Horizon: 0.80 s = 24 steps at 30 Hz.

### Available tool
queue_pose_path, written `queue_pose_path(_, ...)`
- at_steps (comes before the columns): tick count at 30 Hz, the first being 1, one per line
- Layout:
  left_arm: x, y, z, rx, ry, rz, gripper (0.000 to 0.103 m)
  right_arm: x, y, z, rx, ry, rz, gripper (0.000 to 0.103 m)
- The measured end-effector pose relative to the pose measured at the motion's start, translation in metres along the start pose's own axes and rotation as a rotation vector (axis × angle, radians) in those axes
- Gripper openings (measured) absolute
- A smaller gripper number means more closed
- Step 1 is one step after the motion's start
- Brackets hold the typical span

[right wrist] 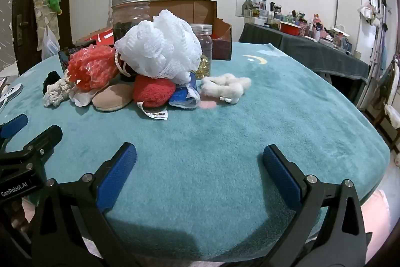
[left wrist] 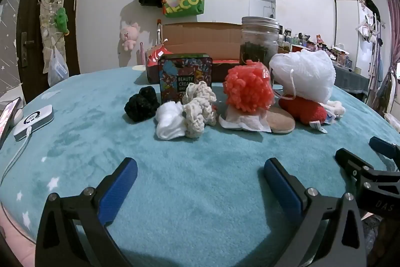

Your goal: Organize soft objects

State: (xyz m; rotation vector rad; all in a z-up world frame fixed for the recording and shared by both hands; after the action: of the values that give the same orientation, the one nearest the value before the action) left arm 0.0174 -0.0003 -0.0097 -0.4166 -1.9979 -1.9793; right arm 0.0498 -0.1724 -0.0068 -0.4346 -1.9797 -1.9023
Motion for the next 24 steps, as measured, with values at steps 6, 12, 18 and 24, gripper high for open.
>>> queue_pose_path(6, -0.0001, 0.0000, 0.0002, 0.002, -0.001, 0.002, 0.103, 0.0001, 0.0000, 0.0002, -0.001, 0.000, 0.005, 0.103)
queue_pose_path(12, -0.0001, 0.0000, 0.0003, 0.003, -0.001, 0.004, 0.103, 0.0000, -0.0001, -0.0001, -0.002, 0.001, 0.006, 0.103)
queue_pose_path(18, -0.0001, 0.0000, 0.0003, 0.003, -0.001, 0.005, 0.103, 0.0002, -0.0001, 0.0001, -0.002, 0.001, 0.006, 0.103)
queue_pose_path(24, -0.0001, 0.0000, 0.0003, 0.003, -0.001, 0.006, 0.103, 0.0004, -0.0002, 0.0002, -0.003, 0.002, 0.007, 0.103)
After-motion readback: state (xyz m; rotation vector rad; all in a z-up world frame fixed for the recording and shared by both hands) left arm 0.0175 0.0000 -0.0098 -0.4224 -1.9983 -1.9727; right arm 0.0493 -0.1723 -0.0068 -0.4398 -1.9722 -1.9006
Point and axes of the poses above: each gripper's, at about its wrist camera, not at the fingertips, and x roughly against the way its jaws point, z to its left, y to its top, the point moved 2 cm from there along -x, roughly the way its jaws point, and after that the axes turned 5 degrees about -z, right-handed, at the moved point
